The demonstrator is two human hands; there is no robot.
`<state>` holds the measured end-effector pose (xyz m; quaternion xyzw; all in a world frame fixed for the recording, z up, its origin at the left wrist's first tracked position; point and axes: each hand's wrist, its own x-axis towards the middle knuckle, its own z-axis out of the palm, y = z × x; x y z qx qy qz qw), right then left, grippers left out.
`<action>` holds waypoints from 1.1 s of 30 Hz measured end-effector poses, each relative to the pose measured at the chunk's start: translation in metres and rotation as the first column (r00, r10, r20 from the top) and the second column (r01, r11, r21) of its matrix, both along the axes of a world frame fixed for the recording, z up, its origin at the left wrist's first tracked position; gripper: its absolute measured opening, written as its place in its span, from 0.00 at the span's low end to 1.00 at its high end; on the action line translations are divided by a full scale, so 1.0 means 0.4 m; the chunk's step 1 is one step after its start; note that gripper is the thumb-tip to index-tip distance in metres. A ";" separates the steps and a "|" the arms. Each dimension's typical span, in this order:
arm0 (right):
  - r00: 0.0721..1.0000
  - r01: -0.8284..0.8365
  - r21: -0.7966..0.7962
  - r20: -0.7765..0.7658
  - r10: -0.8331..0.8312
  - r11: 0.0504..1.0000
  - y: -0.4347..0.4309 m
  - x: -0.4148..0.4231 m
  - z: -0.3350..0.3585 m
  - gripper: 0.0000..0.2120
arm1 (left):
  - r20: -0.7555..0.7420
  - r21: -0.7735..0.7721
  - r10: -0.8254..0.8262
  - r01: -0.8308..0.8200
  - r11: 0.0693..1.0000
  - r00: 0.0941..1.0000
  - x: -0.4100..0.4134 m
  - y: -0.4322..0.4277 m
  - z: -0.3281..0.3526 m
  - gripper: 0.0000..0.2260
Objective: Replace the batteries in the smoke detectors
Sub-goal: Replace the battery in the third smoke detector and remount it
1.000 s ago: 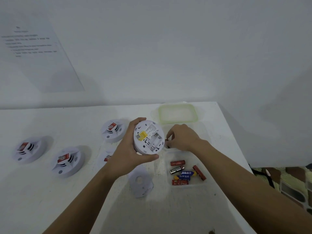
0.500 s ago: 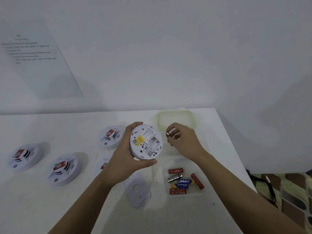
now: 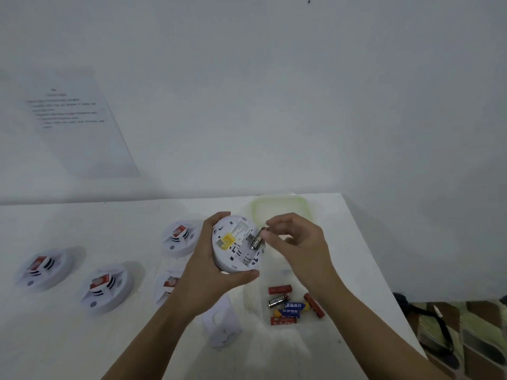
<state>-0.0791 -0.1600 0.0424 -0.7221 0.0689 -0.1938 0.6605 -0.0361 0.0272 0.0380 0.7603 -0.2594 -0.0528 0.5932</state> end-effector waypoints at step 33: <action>1.000 0.003 -0.294 -0.019 -0.009 0.956 -0.087 0.006 -0.042 0.06 | -0.001 0.062 -0.070 0.070 0.996 0.998 0.015 -0.010 0.010 0.43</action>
